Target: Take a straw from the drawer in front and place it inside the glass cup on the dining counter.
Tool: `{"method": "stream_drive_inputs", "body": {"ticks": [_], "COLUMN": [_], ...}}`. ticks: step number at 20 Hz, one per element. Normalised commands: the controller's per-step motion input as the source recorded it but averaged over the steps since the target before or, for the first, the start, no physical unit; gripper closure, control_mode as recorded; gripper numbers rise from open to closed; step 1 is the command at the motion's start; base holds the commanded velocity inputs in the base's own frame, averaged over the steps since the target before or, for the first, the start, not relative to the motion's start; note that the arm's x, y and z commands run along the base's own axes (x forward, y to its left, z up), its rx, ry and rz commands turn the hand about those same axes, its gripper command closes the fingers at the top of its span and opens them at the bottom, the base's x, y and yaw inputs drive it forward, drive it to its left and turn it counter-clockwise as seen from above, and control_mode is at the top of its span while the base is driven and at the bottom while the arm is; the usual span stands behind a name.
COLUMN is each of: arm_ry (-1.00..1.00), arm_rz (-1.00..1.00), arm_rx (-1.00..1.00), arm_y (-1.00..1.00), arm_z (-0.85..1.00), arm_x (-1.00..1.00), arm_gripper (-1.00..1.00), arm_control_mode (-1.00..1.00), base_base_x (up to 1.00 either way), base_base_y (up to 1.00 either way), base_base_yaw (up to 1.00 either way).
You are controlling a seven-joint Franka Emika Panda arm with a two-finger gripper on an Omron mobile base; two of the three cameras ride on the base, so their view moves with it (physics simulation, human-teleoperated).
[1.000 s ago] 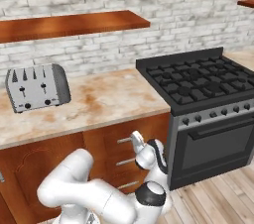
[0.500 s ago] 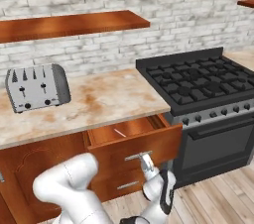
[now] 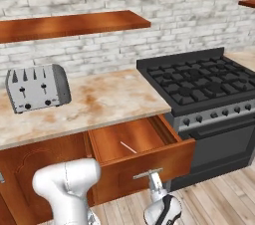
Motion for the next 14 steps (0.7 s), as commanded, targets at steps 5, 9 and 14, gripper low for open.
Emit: {"method": "stream_drive_inputs", "body": {"ticks": [5,9,14], "arm_ry": [0.21,0.37,0.37], "arm_rz": [-0.28,-0.25,-0.15], "arm_rx": [-0.29,-0.28,-0.2], "arm_y": [-0.32,-0.67,-0.58], "arm_z": [0.0,-0.05,0.2], "arm_x": [0.0,0.0,-0.26], "arm_gripper": [-1.0,-1.0,-1.0], "arm_control_mode": [-1.0,-1.0,-1.0], "base_base_x": [0.0,0.0,0.0], "base_base_y": [0.0,0.0,0.0], "base_base_yaw": [0.0,0.0,0.0]}}
